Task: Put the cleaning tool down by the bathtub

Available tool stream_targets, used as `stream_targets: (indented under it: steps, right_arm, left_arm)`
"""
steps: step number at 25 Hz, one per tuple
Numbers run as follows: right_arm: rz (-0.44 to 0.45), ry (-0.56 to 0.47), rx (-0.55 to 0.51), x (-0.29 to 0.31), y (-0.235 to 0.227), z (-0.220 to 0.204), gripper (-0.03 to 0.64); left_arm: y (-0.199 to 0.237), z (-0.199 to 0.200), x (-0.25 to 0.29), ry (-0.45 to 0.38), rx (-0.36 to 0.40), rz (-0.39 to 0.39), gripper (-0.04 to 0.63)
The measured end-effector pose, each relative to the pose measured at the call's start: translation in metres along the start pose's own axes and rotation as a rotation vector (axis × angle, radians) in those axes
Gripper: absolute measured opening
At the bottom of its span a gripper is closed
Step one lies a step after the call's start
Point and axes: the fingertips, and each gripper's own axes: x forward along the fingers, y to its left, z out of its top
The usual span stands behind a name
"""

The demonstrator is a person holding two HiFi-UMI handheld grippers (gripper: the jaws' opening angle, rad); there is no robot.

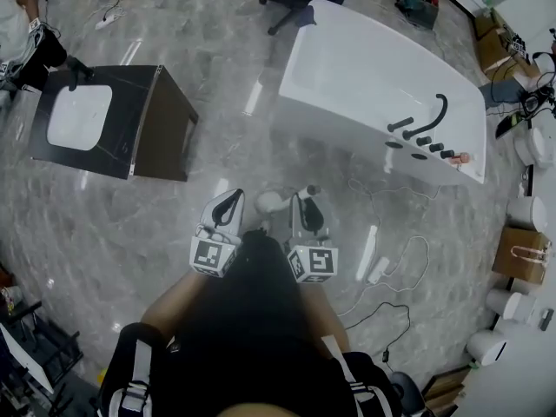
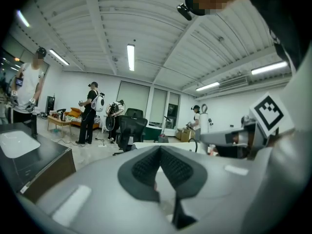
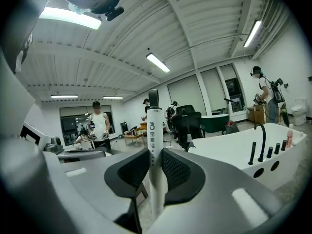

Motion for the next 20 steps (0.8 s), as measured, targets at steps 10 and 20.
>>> stream_targets:
  steps: [10,20]
  right_arm:
    - [-0.004,0.015,-0.012,0.046,-0.026,0.001,0.084]
    - [-0.089,0.052,-0.007,0.100,-0.041,-0.019,0.084]
  left_arm:
    - [0.024,0.000,0.039,0.011,0.021,0.053,0.009]
    - [0.055,-0.023,0.092,0.050,-0.019,-0.028,0.008]
